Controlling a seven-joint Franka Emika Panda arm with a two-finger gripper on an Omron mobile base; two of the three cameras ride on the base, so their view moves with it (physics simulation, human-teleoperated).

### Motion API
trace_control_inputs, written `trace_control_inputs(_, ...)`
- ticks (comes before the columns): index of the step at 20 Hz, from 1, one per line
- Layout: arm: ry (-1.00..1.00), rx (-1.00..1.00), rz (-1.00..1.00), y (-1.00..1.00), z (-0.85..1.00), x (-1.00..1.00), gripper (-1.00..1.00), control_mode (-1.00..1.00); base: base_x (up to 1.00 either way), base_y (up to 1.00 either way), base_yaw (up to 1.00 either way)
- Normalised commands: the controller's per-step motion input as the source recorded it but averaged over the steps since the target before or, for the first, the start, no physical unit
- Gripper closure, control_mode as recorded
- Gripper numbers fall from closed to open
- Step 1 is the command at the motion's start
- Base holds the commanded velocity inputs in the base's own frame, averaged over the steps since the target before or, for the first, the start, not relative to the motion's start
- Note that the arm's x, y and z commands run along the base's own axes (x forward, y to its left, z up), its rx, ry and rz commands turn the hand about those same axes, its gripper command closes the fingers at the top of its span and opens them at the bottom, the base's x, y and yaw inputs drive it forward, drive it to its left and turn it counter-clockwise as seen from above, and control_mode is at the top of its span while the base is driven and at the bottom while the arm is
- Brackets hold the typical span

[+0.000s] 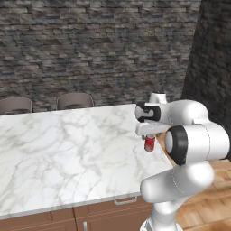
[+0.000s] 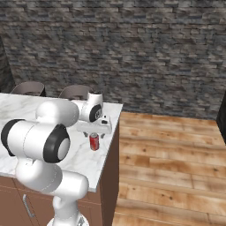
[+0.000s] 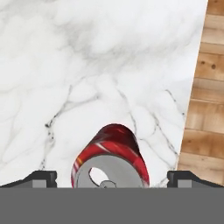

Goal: Four empty soda cans are scattered around the kitchen. Gather all the cans and cluster them next to the stove for recycling.

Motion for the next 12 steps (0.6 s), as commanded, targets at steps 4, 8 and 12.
trace_control_inputs(4, 0.0, 0.0, 0.0, 0.0, -0.17, 0.0, -1.0, -1.0, 0.0, 0.0, 0.0)
trace_control_inputs(8, 0.0, 0.0, 0.0, 0.0, -0.16, 0.0, -1.0, -1.0, 0.0, 0.0, 0.0)
trace_control_inputs(12, 0.0, 0.0, 0.0, 0.0, -0.17, 0.0, 1.0, -1.0, 0.0, 0.0, 0.0)
